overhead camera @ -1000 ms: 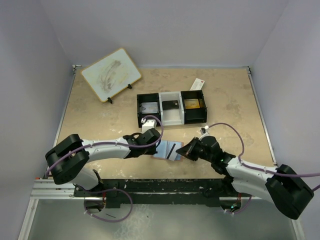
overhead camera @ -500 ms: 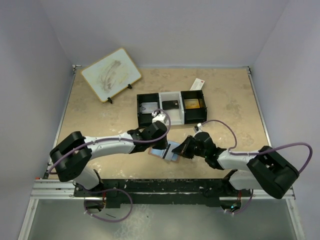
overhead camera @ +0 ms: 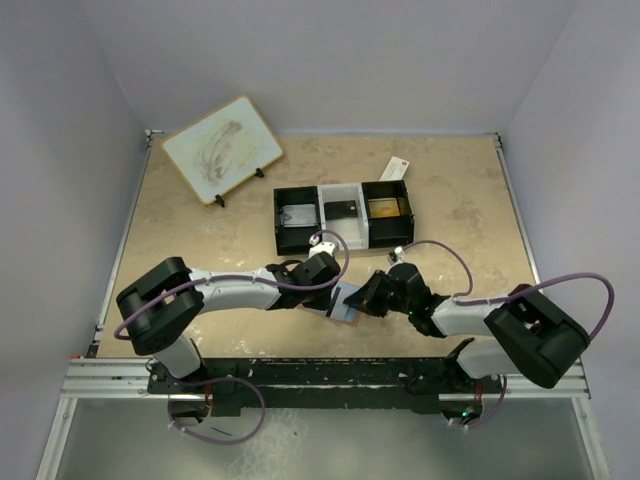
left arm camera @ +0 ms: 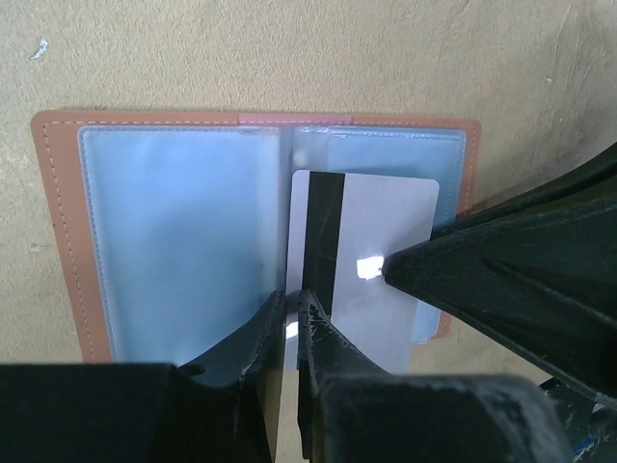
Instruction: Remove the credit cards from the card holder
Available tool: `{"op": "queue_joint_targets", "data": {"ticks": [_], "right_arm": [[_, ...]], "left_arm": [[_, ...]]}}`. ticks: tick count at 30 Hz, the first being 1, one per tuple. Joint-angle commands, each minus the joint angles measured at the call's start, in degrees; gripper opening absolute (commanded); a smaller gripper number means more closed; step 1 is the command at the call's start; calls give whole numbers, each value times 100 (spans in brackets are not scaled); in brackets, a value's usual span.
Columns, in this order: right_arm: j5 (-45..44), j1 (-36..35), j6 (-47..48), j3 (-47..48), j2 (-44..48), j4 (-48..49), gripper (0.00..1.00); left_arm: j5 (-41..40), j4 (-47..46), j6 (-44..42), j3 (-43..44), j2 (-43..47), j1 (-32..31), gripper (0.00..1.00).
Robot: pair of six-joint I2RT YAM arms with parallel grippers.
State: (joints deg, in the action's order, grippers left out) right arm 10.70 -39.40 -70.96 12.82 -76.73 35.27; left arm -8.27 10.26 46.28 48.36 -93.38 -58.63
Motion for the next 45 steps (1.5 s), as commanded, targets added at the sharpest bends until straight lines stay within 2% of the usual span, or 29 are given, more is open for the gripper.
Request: {"op": "queue_joint_targets", "data": {"ticks": [1, 13, 18, 22, 26, 29, 32, 33, 38, 41, 43, 45], "right_arm": [[236, 19, -31, 138, -151, 447, 16], [431, 11, -174, -47, -547, 1297, 21], [455, 11, -157, -150, -391, 1234, 29], [520, 10, -115, -161, -408, 1139, 31], [463, -124, -327, -337, -483, 1584, 24], [389, -156, -332, -322, -586, 1526, 17], [319, -155, -248, -308, -443, 1476, 6], [262, -156, -211, -299, -315, 1354, 0], [16, -148, 45, -99, 541, 77, 0], [-229, -148, 235, 1, 1110, -634, 0], [-390, -153, 383, 76, 1536, -1073, 0], [-484, -149, 647, 117, 1923, -1318, 0]], "left_arm": [[-159, 76, 2, 50, -77, -98, 6], [-345, 70, 170, 85, -88, -135, 5], [-390, 107, 161, 158, -145, -133, 5], [-377, 88, 185, 209, -174, -140, 5], [-355, 72, 218, 184, -152, -148, 5], [-361, 80, 214, 152, -100, -142, 5], [-437, 537, 41, 351, -16, -148, 5], [-452, 614, -32, 389, 60, -146, 5], [-539, 688, -214, 522, 616, -144, 12], [-1033, 968, -216, 636, 938, -135, 15], [-1410, 1200, -216, 657, 1192, -99, 20], [-1689, 1497, -261, 646, 1557, 3, 29]]}}
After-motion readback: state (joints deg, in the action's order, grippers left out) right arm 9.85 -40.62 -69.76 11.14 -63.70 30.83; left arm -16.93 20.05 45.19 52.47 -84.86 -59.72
